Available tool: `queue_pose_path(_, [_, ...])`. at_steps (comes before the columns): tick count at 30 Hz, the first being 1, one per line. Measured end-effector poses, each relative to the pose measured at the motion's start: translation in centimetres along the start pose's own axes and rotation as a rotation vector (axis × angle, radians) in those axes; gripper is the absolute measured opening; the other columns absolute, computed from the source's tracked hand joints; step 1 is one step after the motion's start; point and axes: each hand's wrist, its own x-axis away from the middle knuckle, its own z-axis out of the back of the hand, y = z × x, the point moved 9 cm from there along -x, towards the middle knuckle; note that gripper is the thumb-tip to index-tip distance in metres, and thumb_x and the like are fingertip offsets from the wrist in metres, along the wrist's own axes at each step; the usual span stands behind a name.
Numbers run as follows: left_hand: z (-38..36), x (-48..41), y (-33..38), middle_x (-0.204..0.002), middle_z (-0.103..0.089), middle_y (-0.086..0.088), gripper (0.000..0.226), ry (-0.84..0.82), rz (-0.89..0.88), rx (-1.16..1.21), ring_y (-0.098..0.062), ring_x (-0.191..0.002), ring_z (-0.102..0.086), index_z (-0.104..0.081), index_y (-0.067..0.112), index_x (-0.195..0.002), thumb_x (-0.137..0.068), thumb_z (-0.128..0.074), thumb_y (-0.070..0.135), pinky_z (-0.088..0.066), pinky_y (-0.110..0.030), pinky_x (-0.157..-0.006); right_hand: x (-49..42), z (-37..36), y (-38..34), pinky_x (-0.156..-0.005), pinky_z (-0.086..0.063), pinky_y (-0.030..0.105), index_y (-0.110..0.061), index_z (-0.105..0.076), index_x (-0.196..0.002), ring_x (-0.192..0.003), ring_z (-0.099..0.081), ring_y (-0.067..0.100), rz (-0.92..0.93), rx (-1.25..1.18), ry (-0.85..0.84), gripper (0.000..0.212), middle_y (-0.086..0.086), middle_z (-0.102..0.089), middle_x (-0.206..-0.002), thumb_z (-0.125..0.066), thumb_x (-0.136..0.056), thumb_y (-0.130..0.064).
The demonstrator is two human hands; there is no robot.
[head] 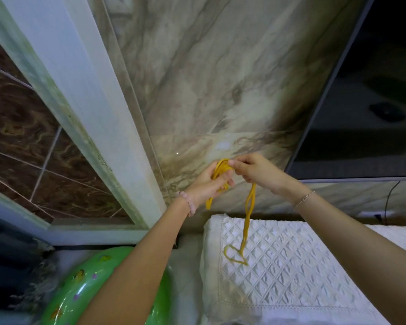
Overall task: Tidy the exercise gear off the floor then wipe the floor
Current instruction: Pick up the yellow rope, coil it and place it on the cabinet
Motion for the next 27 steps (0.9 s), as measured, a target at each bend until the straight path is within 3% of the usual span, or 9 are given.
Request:
queue_pose_path(3, [0.2,-0.1,0.4,-0.068,-0.05,0.008,0.024,0.001,-0.014,-0.002,0.004,-0.051,-0.048,-0.052,0.014,-0.108,-0.087,-0.063,0.012,-0.042,-0.015,-0.052,-0.1,0.3,0.0,-0.044,-0.027,0.016,-0.006,-0.053,-0.069,-0.042,-0.032,0.003,-0.029,-0.059,-0.048,0.031,0.0,-0.037,-0.057,-0.047,-0.098,-0.016])
queue_pose_path(8, [2.2,-0.6,1.5,-0.046,-0.045,0.01,0.013,0.08,-0.079,-0.028,-0.009,-0.059,-0.051,-0.043,0.012,-0.085,-0.092,-0.054,0.009,-0.044,-0.019,-0.056,0.1,1.8,1.1,-0.06,-0.042,0.021,-0.013,-0.061,-0.084,-0.055,-0.051,0.01,-0.063,-0.15,-0.039,0.012,0.002,-0.056,-0.063,-0.056,-0.092,-0.021])
queue_pose_path(10, [2.6,-0.8,1.0,-0.043,-0.043,0.008,0.025,0.099,-0.057,0.14,-0.009,-0.059,-0.056,-0.043,0.011,-0.07,-0.094,-0.05,0.009,-0.048,-0.027,-0.068,0.0,2.2,2.1,-0.07,-0.044,0.026,-0.012,-0.059,-0.097,-0.065,-0.058,0.012,-0.074,-0.17,-0.039,0.008,0.004,-0.062,-0.067,-0.061,-0.089,-0.014])
queue_pose_path(13, [3.2,-0.9,0.2,-0.041,-0.039,0.004,0.039,0.125,0.004,0.656,-0.008,-0.045,-0.051,-0.043,0.011,-0.057,-0.096,-0.044,0.007,-0.058,-0.035,-0.074,0.3,2.2,4.2,-0.072,-0.046,0.021,-0.008,-0.058,-0.1,-0.066,-0.062,0.008,-0.091,-0.177,-0.025,0.016,0.002,-0.065,-0.067,-0.062,-0.086,-0.001])
queue_pose_path(16, [4.6,-0.8,-0.4,-0.041,-0.035,0.007,0.034,0.17,0.009,0.915,-0.005,-0.038,-0.041,-0.039,0.015,-0.063,-0.097,-0.041,0.011,-0.057,-0.026,-0.06,1.0,3.2,6.3,-0.064,-0.043,0.02,-0.008,-0.061,-0.086,-0.053,-0.055,0.001,-0.092,-0.11,0.151,0.003,0.005,-0.059,-0.062,-0.061,-0.088,-0.006])
queue_pose_path(19, [4.3,-0.9,-1.3,-0.045,-0.039,0.007,0.028,0.212,0.055,0.885,-0.004,-0.037,-0.039,-0.042,0.017,-0.069,-0.097,-0.044,0.018,-0.048,-0.019,-0.048,1.8,4.0,5.9,-0.05,-0.038,0.018,-0.014,-0.062,-0.07,-0.043,-0.042,0.001,-0.027,-0.151,0.417,0.021,0.001,-0.048,-0.055,-0.058,-0.091,-0.011])
queue_pose_path(22, [2.7,-0.9,-1.9,-0.067,-0.059,0.003,0.015,0.216,0.058,0.737,-0.004,-0.041,-0.047,-0.049,0.018,-0.08,-0.095,-0.048,0.015,-0.047,-0.019,-0.047,2.2,2.3,2.7,-0.049,-0.03,0.014,-0.017,-0.051,-0.054,-0.044,-0.039,0.001,0.11,-0.016,0.464,0.038,-0.009,-0.041,-0.043,-0.059,-0.091,-0.013])
queue_pose_path(24, [1.3,-1.0,-1.8,-0.085,-0.065,-0.003,0.006,0.17,0.039,0.663,-0.006,-0.051,-0.056,-0.054,0.013,-0.091,-0.094,-0.049,0.012,-0.051,-0.021,-0.05,2.4,0.6,1.6,-0.052,-0.032,0.014,-0.025,-0.054,-0.055,-0.048,-0.044,-0.002,0.154,0.057,0.438,0.039,-0.013,-0.05,-0.046,-0.059,-0.091,-0.013])
queue_pose_path(27, [-0.4,-1.2,-1.6,-0.093,-0.068,0.0,0.029,0.078,0.028,0.678,-0.006,-0.074,-0.066,-0.056,0.001,-0.116,-0.09,-0.054,0.014,-0.054,-0.023,-0.061,2.6,-1.3,2.1,-0.064,-0.043,0.028,-0.019,-0.072,-0.085,-0.066,-0.057,0.005,0.16,0.178,0.375,0.019,-0.006,-0.066,-0.069,-0.055,-0.093,-0.02])
